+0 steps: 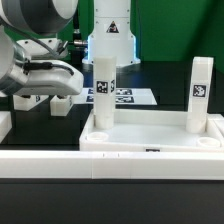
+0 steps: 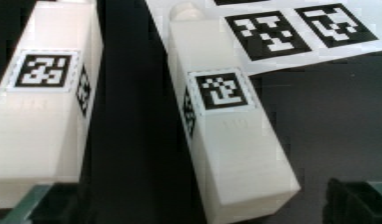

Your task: Assemble desk

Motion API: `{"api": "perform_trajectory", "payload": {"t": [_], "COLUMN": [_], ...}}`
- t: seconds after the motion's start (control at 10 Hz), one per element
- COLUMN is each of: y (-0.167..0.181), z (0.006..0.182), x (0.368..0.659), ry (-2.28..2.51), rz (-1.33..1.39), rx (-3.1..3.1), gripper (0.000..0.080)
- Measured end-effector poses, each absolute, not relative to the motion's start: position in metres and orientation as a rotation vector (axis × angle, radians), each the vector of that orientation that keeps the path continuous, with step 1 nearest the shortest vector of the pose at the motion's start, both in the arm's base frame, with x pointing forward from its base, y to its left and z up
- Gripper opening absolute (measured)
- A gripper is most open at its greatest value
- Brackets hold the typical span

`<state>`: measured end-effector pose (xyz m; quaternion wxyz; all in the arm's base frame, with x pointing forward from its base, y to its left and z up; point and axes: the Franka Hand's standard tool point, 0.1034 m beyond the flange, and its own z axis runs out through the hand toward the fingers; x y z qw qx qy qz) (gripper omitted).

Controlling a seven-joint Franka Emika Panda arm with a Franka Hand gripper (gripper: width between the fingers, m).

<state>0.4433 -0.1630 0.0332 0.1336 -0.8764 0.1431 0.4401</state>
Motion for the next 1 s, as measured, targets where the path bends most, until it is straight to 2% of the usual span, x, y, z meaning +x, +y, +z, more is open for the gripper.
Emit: {"api": "perform_trajectory", "payload": {"t": [0.3, 0.7, 1.0], "y": [-0.15, -0.152, -0.145], "z": [0.03, 0.026, 0.015], "x": [0.447, 0.446, 0.439], "ry": [0.47, 0.48, 0.48], "rz": [1.295, 1.288, 1.285], "rx": [-2.557, -2.565, -2.583], "gripper": [0.0649, 0.0649, 0.0649]}}
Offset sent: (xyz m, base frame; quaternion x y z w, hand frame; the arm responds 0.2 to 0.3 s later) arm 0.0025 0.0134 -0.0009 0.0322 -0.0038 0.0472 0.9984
